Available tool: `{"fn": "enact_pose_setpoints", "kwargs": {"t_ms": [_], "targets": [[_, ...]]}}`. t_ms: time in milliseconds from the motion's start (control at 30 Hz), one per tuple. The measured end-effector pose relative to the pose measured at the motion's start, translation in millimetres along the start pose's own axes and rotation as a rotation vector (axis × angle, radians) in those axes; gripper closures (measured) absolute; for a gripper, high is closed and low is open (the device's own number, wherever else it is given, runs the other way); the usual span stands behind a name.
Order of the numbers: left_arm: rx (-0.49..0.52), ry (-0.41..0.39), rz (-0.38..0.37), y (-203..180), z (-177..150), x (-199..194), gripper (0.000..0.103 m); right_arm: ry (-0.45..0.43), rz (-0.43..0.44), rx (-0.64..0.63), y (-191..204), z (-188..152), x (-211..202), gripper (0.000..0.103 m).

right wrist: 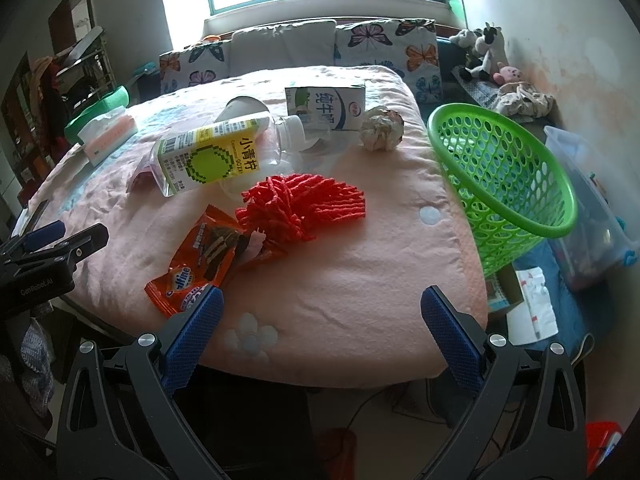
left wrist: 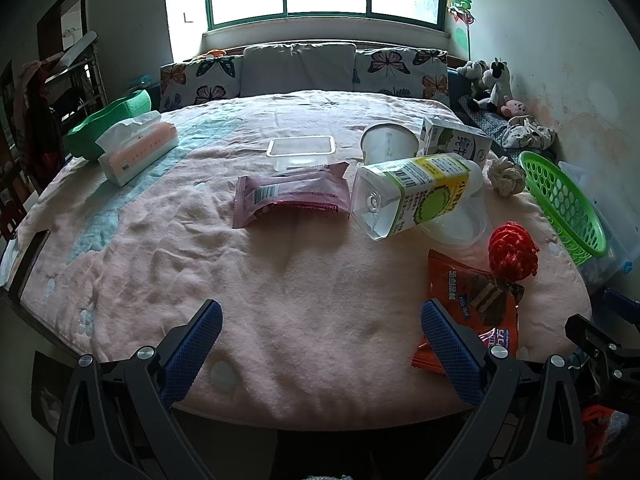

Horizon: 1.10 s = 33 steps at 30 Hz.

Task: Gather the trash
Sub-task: 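Move both tools toward the orange wrapper and red mesh scrubber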

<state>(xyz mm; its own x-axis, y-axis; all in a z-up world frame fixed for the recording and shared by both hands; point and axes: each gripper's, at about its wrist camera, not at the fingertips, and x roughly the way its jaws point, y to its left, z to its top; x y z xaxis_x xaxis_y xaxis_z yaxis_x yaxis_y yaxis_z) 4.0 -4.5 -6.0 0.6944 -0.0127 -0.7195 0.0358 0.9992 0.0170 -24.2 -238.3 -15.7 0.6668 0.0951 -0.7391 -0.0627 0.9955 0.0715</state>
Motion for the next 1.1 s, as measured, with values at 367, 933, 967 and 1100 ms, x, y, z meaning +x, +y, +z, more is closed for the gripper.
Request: {"fn": "enact_pose_setpoints", "kwargs": {"t_ms": [367,933,967,1100], "targets": [[-0.004,0.017,-0.009,-1,1,6,0.006,0.008,0.002,0.003,-3,0,3,0.005],[0.003,0.048,-0.021,-7,4,18,0.006,0.022,0.008,-0.004,-9,6,12,0.005],[0.004,0.050,-0.022,-8,5,19,0.006,0.023,0.009,-0.004,-10,6,13,0.005],[0.011,0.057,-0.026,-11,6,22,0.006,0.024,0.010,-0.007,-13,9,16,0.005]]}}
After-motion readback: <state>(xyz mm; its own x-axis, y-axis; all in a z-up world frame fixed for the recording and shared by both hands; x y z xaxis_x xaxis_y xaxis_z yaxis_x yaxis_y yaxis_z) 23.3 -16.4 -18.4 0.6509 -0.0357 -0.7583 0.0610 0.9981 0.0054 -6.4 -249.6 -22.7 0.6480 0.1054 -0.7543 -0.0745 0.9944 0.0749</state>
